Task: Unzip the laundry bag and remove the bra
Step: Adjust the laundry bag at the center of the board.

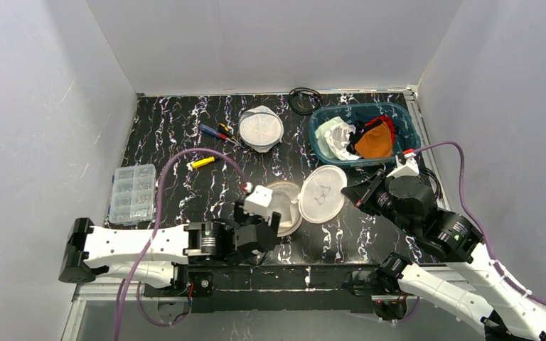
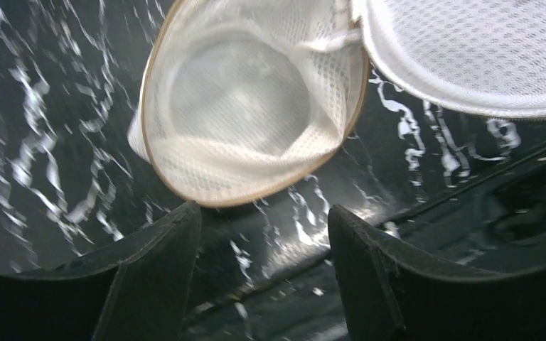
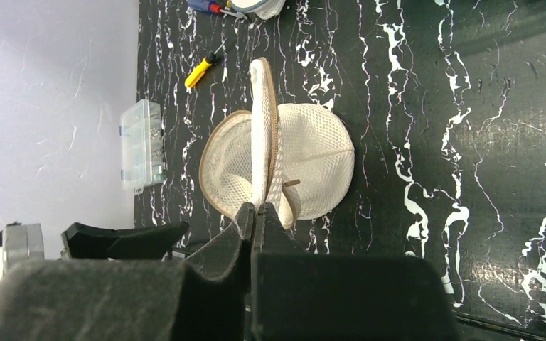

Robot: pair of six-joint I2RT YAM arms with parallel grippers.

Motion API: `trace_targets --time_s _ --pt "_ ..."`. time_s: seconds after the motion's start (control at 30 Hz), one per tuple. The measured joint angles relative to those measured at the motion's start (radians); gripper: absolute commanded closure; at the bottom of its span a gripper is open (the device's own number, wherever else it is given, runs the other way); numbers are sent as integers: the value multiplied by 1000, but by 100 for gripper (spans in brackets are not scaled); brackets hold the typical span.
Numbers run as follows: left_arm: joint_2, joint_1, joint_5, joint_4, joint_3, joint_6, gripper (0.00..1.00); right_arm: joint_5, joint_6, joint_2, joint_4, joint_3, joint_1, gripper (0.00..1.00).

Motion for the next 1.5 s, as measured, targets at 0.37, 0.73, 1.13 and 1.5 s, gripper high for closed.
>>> trace_targets --time_s 0.37,0.73,1.13,1.5 --pt "-239 0 79 154 -364 -699 26 4 0 -18 6 -17 0 99" --pt "-192 153 115 346 -441 -801 42 0 0 -23 20 -31 0 99" --pt "-129 237 182 388 -445 -784 66 -8 1 -23 33 -32 0 99" --pt "-121 262 203 405 -445 -719 100 -10 -2 -23 33 -32 0 99"
